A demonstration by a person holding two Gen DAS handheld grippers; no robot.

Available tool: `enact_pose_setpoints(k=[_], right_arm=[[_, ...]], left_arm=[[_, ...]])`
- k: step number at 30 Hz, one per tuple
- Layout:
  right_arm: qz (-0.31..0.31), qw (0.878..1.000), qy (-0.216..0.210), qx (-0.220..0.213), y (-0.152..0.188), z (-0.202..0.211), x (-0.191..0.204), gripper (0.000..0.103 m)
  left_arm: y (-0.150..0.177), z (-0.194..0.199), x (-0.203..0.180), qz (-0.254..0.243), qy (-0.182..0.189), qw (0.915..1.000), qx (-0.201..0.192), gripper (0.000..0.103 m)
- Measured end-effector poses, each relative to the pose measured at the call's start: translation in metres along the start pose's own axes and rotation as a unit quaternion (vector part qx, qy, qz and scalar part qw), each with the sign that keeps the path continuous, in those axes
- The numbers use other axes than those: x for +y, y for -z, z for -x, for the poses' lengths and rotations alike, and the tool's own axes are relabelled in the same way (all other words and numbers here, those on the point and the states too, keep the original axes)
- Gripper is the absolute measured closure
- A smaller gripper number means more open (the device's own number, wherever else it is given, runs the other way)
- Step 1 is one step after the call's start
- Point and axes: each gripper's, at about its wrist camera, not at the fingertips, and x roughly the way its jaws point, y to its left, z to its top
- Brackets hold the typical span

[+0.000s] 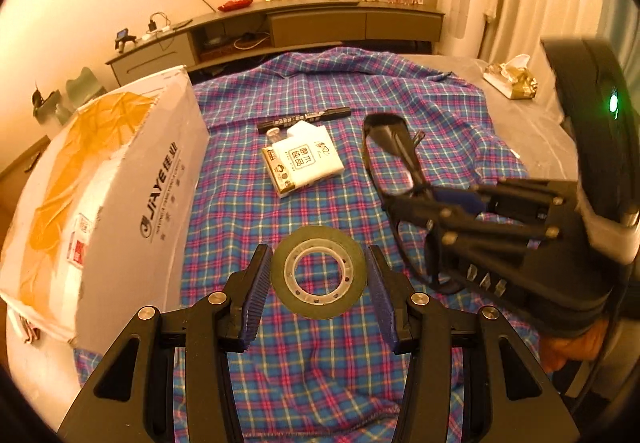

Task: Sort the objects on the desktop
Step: 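Lift the tape roll and the glasses off the cloth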

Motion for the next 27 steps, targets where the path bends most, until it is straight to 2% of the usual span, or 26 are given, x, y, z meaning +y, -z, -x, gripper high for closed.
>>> enact_pose_setpoints(k=[5,15,27], right_arm=[[0.013,1.0,0.009,-0.002,0.012,0.007,0.012,0.083],[0.023,1.0,-0.008,-0.014,0.029,0.026,0.052,0.083],[0.048,0.998,-0.014,-0.025,0.021,0.045,0.094,0.083]], left_arm=[[0.004,0.017,0.007,0.005,-0.003,0.9999,-0.011,0.054],[0.014,0.044,0.03,0.024,-0.004,0.9994,-0.026,0.054],[0.018,0.073,0.061,0.053,0.014,0.997,-0.054,0.054]])
